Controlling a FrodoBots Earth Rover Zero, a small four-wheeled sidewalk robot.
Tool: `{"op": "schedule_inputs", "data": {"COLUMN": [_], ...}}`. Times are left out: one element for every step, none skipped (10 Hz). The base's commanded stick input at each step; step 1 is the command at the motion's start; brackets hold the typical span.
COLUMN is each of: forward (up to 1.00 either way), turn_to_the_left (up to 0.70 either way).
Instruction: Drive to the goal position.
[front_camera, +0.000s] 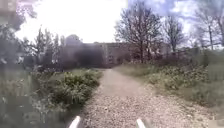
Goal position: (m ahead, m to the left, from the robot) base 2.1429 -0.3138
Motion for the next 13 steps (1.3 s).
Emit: {"op": "schedule_inputs", "data": {"forward": [0.70,0.70,0.70,0.70,0.70,0.70,0.70,0.70,0.70,0.70,0.70,0.70,0.70], "turn_to_the_left": [0.00,0.00,0.00,0.00,0.00,0.00,0.00,0.00,0.00,0.00,0.00,0.00,0.00]}}
